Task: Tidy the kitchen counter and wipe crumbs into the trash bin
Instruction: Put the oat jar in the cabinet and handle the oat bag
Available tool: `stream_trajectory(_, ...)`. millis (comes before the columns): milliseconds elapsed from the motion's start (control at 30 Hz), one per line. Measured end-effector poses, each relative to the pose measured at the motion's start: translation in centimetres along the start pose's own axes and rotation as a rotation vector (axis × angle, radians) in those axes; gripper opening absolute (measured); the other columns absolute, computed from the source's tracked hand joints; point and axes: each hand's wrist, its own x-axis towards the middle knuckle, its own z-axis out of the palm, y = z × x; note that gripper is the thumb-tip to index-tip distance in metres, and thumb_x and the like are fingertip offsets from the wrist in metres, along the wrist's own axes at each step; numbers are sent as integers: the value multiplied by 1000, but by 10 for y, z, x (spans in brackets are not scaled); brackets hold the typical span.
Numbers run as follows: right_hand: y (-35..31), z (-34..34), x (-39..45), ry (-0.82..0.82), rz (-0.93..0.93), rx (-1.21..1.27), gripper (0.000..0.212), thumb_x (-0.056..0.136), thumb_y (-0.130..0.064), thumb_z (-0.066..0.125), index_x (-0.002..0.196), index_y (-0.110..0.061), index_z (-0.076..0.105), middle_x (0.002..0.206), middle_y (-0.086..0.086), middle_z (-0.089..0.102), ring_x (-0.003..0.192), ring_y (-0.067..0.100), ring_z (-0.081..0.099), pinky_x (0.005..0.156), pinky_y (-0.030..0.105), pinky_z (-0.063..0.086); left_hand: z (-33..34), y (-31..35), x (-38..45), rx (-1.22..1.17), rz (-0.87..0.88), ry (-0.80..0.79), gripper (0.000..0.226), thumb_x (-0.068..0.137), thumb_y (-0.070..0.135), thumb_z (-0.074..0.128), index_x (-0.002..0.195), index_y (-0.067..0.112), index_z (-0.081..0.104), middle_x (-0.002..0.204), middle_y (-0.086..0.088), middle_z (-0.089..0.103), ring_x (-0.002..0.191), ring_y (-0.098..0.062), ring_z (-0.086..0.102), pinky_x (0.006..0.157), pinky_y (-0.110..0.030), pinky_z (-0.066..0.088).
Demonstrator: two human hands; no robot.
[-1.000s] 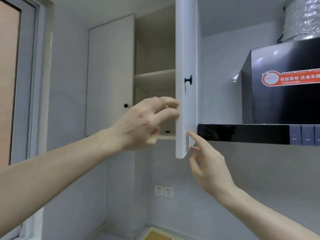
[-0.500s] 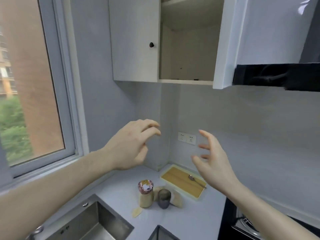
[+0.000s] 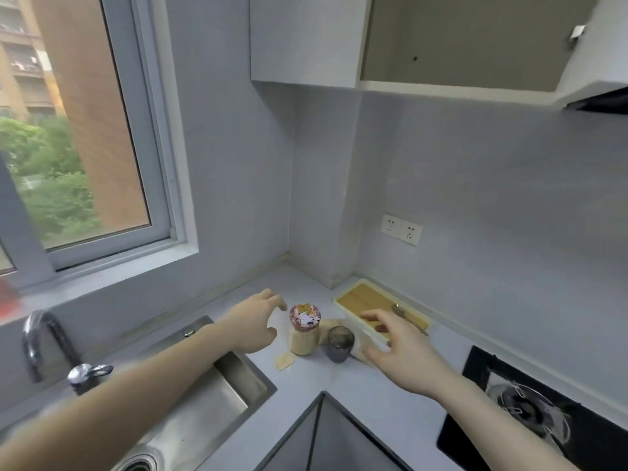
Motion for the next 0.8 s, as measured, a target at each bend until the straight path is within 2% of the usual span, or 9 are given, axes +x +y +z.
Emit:
stream_trajectory(67,5,15,19,-29,24,13,47,90,-37,66,134,-42,51,131,-27,51,119,-3,49,94,16,40,13,-17,12,-18,-38,-39,49,87,20,58,134,29,50,142,10,43,118,-16,52,89,-29,44)
stream_trajectory(167,14,39,50,-84,55,43,42,87,-35,66,121,-54,49,124,-30,52,110,-14,49,80,5,39,28,-38,33,-35,-79,-86,49,88,23,58,135,30,48,144,10,42,125,-18,51,98,-36,47)
stream_trajectory(233,23,54,72,-120,86,58,45,86,-33,66,120,-56,47,123,-30,51,108,-14,49,80,5,39,39,-51,51,-59,-99,-107,51,88,24,58,137,29,47,145,9,43,125,-18,53,99,-38,48)
stream_trajectory(367,44,78,120,-173,165,43,50,84,-30,67,129,-44,50,123,-24,52,114,2,54,93,20,45,66,-74,88,-127,-121,-156,57,86,25,60,141,27,45,146,6,44,127,-18,53,100,-34,47)
stream_trajectory(533,69,105,176,-249,241,9,59,82,-27,67,137,-36,46,126,-18,48,105,-1,50,83,6,37,102,-103,139,-212,-149,-237,66,87,24,61,149,25,36,151,5,39,131,-19,50,103,-32,45)
stream_trajectory(667,89,125,214,-265,293,-71,72,80,-27,69,146,-29,42,144,-6,49,126,13,50,98,19,38,122,-125,178,-236,-154,-288,75,86,23,64,153,20,31,154,2,35,136,-22,46,106,-30,42)
stream_trajectory(800,96,146,245,-310,351,-115,84,79,-31,72,153,-23,35,156,2,41,143,23,39,112,28,34,141,-130,208,-267,-179,-343,85,84,23,71,155,16,27,156,-3,33,138,-26,44,109,-34,42)
